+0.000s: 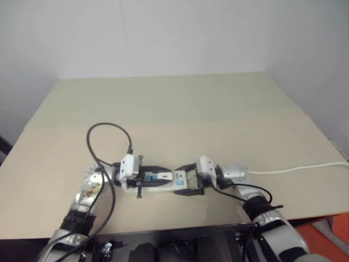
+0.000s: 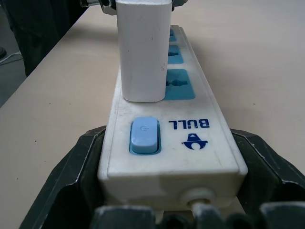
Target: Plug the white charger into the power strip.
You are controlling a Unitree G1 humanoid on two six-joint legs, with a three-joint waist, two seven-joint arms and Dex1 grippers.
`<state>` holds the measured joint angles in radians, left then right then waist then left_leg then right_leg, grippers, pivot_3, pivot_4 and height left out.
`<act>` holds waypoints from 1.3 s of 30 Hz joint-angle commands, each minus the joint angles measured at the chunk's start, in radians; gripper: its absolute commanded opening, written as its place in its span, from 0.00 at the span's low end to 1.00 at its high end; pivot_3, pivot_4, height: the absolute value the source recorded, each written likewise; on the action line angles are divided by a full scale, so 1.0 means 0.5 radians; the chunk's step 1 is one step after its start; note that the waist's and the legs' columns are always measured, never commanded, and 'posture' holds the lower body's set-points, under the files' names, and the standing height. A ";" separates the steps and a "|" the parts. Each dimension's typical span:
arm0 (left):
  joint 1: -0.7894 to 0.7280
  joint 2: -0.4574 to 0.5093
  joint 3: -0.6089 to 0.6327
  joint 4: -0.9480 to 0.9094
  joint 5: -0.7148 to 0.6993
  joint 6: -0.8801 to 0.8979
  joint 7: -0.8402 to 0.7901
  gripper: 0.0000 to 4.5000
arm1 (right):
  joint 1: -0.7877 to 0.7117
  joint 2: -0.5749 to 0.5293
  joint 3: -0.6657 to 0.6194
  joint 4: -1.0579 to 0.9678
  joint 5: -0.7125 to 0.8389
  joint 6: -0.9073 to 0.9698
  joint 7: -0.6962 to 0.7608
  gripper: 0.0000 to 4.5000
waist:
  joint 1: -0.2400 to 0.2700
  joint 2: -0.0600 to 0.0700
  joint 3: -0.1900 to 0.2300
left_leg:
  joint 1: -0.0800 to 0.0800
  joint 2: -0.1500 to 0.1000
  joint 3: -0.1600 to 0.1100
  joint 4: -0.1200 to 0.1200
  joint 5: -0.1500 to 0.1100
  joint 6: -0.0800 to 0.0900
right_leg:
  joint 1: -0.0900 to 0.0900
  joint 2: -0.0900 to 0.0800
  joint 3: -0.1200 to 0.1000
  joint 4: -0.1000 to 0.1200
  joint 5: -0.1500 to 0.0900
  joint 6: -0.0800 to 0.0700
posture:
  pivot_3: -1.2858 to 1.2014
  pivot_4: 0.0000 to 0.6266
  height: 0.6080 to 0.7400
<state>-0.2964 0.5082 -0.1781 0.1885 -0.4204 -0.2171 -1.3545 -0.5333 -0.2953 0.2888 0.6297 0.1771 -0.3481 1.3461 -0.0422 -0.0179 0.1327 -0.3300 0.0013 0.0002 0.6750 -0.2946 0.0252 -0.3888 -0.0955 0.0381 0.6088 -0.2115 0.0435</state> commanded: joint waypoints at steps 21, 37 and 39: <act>0.093 0.097 -0.023 0.247 0.238 0.002 -0.003 0.99 | 0.056 -0.043 0.055 0.032 -0.075 -0.025 0.068 0.76 | 0.000 0.005 0.001 | 0.001 0.003 0.000 -0.004 -0.001 0.002 | -0.001 0.000 0.001 0.000 -0.003 0.000 | 0.52 0.24 1.00; 0.282 0.610 0.361 -0.570 0.049 0.562 0.119 1.00 | 0.120 -0.145 -0.056 -0.189 0.063 0.036 0.152 0.98 | 0.025 -0.011 0.018 | -0.039 0.008 -0.001 -0.007 -0.002 0.002 | -0.044 -0.001 -0.004 0.000 -0.002 -0.003 | 0.52 0.24 1.00; 0.377 0.671 0.435 -0.674 0.040 0.593 0.138 1.00 | 0.179 -0.228 -0.103 -0.344 0.108 0.038 0.160 0.98 | 0.045 -0.010 0.019 | -0.055 0.005 0.000 -0.007 -0.001 0.002 | -0.063 -0.006 -0.003 0.002 -0.002 -0.003 | 0.52 0.24 1.00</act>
<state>-0.1301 0.8209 -0.0033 -0.0869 -0.3785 0.0692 -1.2956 -0.4720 -0.3650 0.2603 0.4975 0.2223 -0.3341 1.4123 -0.0197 -0.0230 0.1422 -0.3597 0.0031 0.0003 0.6714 -0.2953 0.0260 -0.4221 -0.0989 0.0363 0.6096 -0.2127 0.0422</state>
